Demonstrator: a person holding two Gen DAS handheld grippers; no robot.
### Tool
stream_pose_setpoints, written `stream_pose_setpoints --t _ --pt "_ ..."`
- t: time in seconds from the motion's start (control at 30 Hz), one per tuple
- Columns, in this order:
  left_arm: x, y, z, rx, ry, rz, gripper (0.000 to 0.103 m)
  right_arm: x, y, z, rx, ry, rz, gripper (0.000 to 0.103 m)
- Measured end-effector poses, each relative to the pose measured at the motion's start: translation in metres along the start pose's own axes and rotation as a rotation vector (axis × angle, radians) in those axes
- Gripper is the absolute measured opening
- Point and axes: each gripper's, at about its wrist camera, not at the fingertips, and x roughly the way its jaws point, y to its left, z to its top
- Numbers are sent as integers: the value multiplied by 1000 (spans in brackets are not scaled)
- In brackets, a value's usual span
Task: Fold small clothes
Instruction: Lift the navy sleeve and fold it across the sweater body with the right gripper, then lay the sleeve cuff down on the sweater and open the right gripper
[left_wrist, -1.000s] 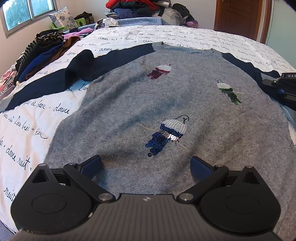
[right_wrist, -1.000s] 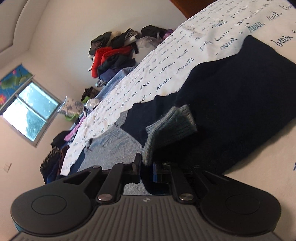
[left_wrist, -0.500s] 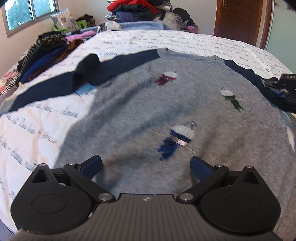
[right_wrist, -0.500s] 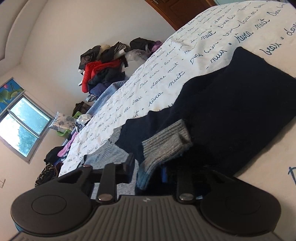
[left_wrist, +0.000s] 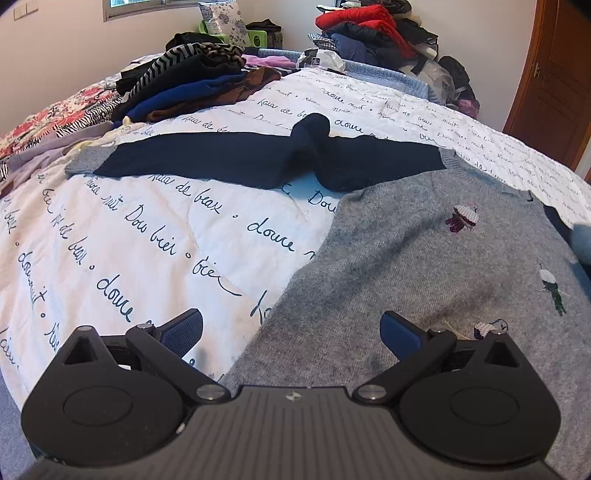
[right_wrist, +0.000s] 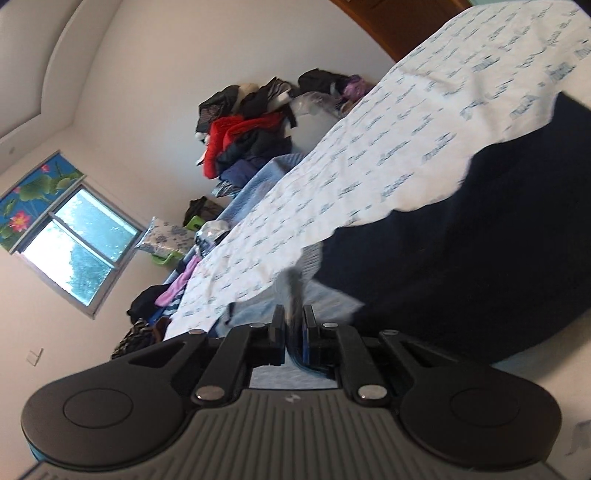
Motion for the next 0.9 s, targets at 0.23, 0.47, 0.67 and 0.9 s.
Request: stream_pose_setpoints --t 0.23,0.47,0.67,0.9 --pt "-4 5 -2 17 -14 7 101 28 20 -9 -39 42 3 8" --pt "1 4 -5 19 10 -9 101 36 40 -32 -464 140 -241 16" --pt "0 -3 -5 39 7 -14 101 8 59 -69 -893 121 -299 77" --pt "3 -13 -8 64 25 -17 101 7 67 -133 -1482 28 -484 75"
